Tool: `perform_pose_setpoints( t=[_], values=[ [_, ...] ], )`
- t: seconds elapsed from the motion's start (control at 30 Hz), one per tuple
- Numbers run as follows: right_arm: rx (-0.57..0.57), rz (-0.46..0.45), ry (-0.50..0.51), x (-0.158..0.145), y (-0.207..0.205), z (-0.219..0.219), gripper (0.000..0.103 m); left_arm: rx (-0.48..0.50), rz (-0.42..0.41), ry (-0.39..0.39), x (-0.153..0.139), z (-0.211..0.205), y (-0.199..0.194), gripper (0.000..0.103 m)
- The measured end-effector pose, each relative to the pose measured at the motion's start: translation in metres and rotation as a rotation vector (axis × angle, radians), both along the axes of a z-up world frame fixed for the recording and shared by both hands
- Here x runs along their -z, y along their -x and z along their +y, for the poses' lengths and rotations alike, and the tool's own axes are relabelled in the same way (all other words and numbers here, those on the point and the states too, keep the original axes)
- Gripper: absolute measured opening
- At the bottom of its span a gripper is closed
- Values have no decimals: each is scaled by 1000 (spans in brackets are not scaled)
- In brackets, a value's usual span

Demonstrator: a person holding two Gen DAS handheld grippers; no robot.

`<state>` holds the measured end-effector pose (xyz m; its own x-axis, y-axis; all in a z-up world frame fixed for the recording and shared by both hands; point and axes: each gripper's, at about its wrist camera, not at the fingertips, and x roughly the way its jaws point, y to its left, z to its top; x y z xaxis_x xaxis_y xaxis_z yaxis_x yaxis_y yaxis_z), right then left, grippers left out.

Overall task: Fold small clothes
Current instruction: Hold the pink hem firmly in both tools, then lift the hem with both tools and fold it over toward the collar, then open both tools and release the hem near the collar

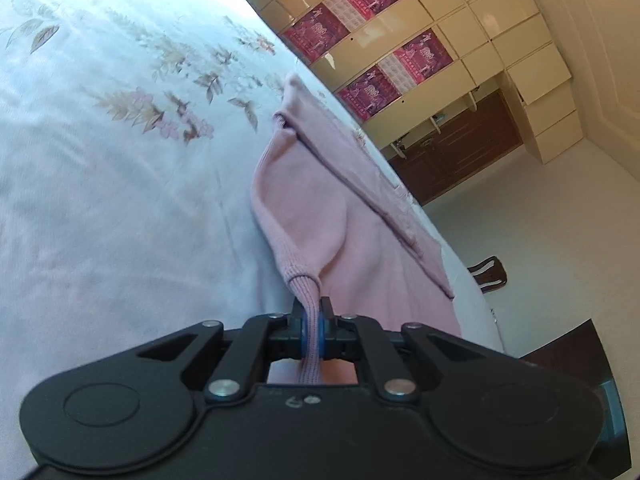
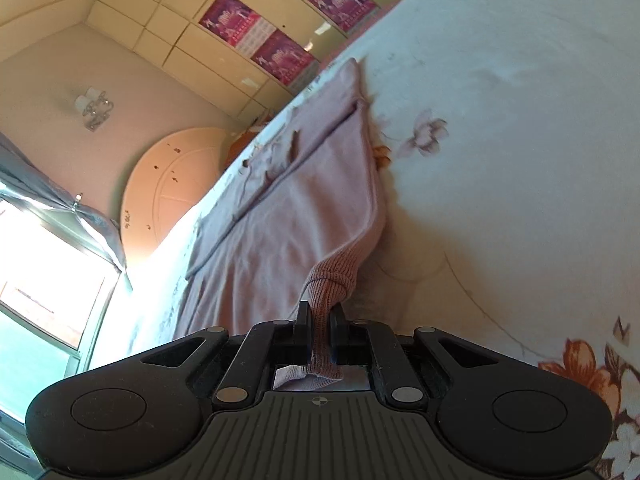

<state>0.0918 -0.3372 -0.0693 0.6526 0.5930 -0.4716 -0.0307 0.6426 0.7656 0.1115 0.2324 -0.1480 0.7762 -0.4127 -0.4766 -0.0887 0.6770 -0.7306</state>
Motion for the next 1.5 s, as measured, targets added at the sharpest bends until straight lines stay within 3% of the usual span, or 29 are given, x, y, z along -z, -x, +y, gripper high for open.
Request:
perform_pose_setpoints(
  t=[0.2, 0.3, 0.47, 0.73, 0.9, 1.0, 1.1, 1.17, 1.23, 1.3, 1.37, 1.5],
  values=[
    [16, -143, 50, -63, -60, 14, 7, -50, -127, 31, -55, 2, -60, 4],
    [63, -171, 22, -85, -108, 18, 7, -85, -138, 68, -72, 5, -110, 4],
    [115, -162, 10, -99, -206, 31, 7, -62, -116, 20, -91, 1, -207, 4],
    [176, -5, 36, -61, -332, 31, 7, 39, 17, -80, -62, -3, -343, 4],
    [180, 72, 81, -25, -379, 33, 7, 62, 82, -103, -31, 2, -389, 4],
    [180, 124, 37, 2, -403, 32, 7, 66, 95, -77, -13, 6, -413, 5],
    [211, 105, 2, 20, -411, 28, 12, 33, 70, -57, -6, 10, -426, 28],
    [255, 100, 31, 22, -413, 27, 59, -7, 19, -66, -9, 13, -425, 61],
    [258, 43, 76, 16, -411, 26, 61, -17, -34, -115, -16, 15, -423, 65],
    [237, 24, 111, 15, -412, 25, 61, 39, -24, -193, -16, 11, -430, 59],
    [170, -3, 234, 9, -417, 38, 59, 115, 0, -307, -16, 1, -439, 46],
    [27, -31, 431, 11, -429, 70, 55, 251, 18, -572, -10, -30, -446, 43]
  ],
)
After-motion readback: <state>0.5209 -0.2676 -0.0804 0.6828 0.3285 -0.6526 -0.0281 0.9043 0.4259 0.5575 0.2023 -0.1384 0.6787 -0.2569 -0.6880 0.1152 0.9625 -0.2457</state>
